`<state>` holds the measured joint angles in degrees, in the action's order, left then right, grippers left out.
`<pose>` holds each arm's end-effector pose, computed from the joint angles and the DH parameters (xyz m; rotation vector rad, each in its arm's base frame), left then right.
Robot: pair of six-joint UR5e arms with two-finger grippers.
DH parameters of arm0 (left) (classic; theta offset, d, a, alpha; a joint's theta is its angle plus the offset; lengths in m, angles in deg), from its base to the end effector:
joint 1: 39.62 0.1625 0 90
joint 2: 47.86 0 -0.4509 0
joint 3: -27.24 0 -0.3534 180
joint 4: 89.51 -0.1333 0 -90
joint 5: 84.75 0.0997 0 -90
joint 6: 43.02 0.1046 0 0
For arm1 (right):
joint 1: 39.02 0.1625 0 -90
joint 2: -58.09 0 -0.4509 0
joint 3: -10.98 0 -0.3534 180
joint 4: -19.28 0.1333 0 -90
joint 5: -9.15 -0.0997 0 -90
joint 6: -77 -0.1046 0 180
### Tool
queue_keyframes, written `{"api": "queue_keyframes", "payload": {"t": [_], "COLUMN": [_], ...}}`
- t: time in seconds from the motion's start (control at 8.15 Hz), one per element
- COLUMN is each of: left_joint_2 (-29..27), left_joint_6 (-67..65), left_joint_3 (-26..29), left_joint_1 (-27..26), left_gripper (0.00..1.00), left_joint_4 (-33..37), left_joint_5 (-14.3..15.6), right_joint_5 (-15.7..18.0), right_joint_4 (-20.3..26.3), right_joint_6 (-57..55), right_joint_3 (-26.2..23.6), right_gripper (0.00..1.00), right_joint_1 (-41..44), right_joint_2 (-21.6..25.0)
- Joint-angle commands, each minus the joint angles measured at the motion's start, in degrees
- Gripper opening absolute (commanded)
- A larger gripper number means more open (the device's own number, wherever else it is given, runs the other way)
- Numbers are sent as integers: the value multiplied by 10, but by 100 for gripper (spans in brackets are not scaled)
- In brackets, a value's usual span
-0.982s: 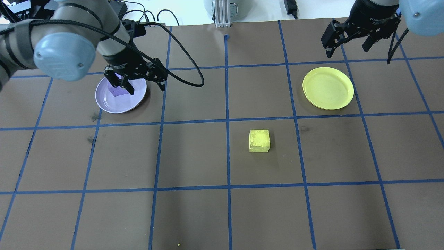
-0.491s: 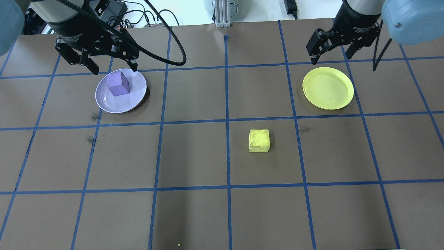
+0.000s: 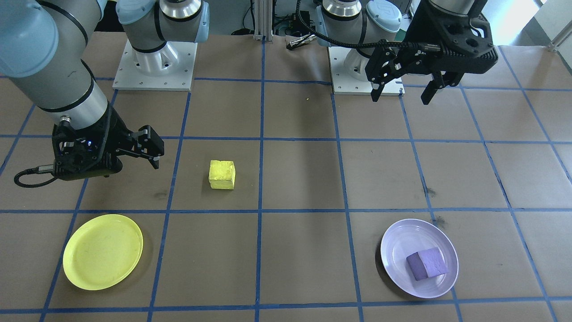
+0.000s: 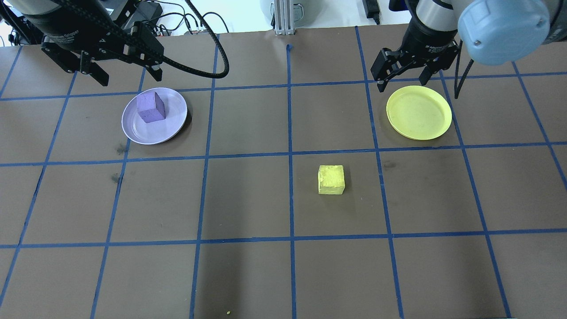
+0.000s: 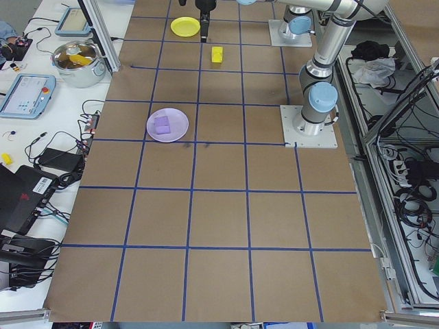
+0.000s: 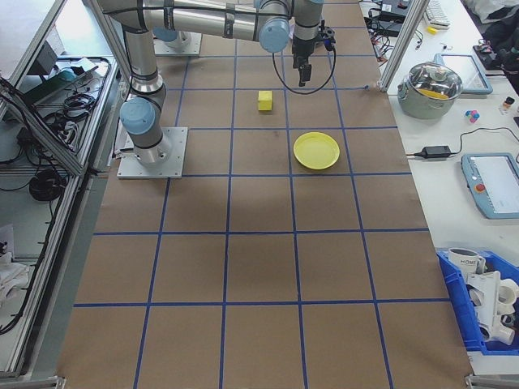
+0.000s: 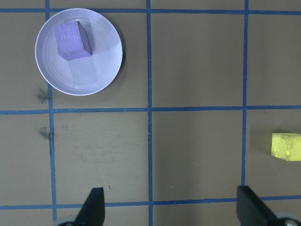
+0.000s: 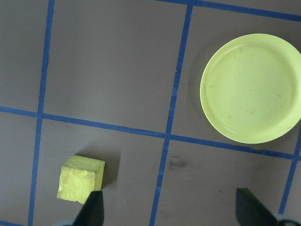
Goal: Sort blocks by color into plates
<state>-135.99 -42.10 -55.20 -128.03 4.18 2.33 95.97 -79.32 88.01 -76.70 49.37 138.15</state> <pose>-0.1263 -0.4472 0.5771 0.0141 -3.0889 0.1565 0.1242 -0.5333 0.4571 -0.2538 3.0777 -0.0357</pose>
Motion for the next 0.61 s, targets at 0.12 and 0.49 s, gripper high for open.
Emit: {"api": "queue_keyframes", "payload": {"t": [0.12, 0.49], "left_joint_2": [16, 27], "left_joint_6": [0, 0], "left_joint_3": [-4, -8], "left_joint_1": [0, 1], "left_gripper": [100, 100], "left_joint_4": [-5, -6], "left_joint_5": [8, 7], "right_joint_5": [1, 0], "right_joint_4": [-14, -27], "right_joint_6": [-4, -30], "right_joint_3": [-1, -2], "right_gripper": [100, 100], "right_joint_1": [24, 37], "right_joint_2": [-14, -46]}}
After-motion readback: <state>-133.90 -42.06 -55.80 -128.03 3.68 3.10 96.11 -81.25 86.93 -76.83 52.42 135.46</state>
